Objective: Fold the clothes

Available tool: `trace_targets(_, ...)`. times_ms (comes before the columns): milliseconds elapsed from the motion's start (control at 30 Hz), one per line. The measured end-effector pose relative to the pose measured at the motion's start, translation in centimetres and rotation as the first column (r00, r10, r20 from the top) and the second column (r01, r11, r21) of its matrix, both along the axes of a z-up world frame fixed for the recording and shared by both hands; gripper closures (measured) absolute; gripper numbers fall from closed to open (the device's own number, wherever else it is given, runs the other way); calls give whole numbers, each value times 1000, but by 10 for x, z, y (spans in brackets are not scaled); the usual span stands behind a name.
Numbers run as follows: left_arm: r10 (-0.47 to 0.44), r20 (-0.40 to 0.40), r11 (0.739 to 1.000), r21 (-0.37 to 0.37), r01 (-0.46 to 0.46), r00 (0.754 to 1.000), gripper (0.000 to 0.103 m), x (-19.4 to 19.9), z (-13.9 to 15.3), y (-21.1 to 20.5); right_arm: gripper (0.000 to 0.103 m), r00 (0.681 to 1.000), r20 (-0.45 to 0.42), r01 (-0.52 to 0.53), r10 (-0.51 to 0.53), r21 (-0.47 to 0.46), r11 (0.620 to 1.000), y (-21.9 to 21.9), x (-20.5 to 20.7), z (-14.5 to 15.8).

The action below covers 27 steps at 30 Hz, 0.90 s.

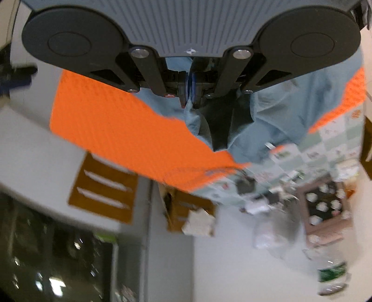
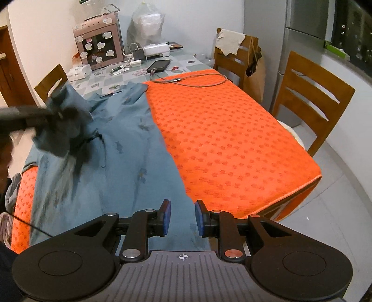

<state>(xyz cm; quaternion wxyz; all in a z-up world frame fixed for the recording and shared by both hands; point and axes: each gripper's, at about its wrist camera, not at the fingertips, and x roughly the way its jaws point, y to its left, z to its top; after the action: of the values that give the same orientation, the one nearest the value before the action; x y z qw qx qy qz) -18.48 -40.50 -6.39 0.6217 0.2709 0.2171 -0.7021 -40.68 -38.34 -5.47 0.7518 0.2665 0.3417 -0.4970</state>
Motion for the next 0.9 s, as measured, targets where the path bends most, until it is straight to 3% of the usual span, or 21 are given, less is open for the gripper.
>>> trace_targets(133,-68,-3,992,107,68,998,95,-19,-35,2,77,1000,3,5,-5,6,1000,-2,-7,-4)
trace_targets(200,-107,-41,984,140,112,993,83,-15,-42,6,77,1000,2,7,-7,10,1000,-3,-10,-5)
trace_targets(267,-137,-66,980,137,145,988,68,-8,-38,12,77,1000,5,10,-10,13,1000,-3,-12,-6)
trace_targets(367,-146,-82,981,118,155,986,63,10,-26,16,77,1000,8,18,-18,16,1000,-3,-14,-8)
trace_targets(633,15,-49,993,118,-9,999,63,84,-9,-44,76,996,24,81,-82,44,996,-4,-19,-15)
trace_targets(900,173,-72,978,134,-163,982,56,155,-18,-130,76,985,22,171,-173,79,982,-9,-22,-24)
